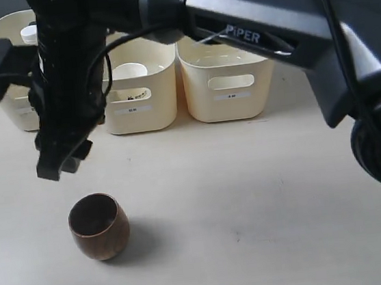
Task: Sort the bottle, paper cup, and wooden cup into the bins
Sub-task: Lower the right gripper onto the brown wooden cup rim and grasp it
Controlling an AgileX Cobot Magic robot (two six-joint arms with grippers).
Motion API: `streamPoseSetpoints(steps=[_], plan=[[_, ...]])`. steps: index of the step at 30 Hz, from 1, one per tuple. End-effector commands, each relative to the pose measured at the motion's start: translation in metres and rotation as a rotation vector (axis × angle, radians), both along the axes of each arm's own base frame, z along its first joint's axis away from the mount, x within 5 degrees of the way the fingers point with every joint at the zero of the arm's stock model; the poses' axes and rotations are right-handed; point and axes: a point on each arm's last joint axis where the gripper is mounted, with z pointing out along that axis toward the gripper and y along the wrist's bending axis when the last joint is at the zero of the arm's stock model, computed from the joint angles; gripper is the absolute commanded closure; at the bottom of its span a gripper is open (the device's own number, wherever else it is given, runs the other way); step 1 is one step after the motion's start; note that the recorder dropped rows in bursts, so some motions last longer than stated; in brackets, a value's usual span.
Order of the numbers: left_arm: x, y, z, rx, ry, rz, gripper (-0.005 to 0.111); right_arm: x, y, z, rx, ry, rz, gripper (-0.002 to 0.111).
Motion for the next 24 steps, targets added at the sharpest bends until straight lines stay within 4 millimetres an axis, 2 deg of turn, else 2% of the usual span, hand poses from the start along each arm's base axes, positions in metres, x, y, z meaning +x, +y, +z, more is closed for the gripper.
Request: streamPoseSetpoints(steps=[1,6,13,16,24], plan=[[0.000,0.000,0.002,0.003,-0.013,-0.003,0.107,-0.011,-0.006,-0.030,-0.081,0.074,0.052,0.057],[0.000,0.000,0.002,0.003,-0.013,-0.003,0.107,-0.023,-0.005,-0.043,-0.113,0.107,0.100,0.057],[0.000,0.000,0.002,0.003,-0.013,-0.003,0.107,-0.044,0.008,-0.042,-0.092,0.122,0.181,0.057],[0.000,0.000,0.002,0.003,-0.013,-0.003,0.107,-0.053,0.013,-0.042,-0.100,0.111,0.212,0.052],[0.000,0.000,0.002,0.003,-0.013,-0.003,0.107,-0.058,0.015,-0.042,-0.112,0.095,0.229,0.050]])
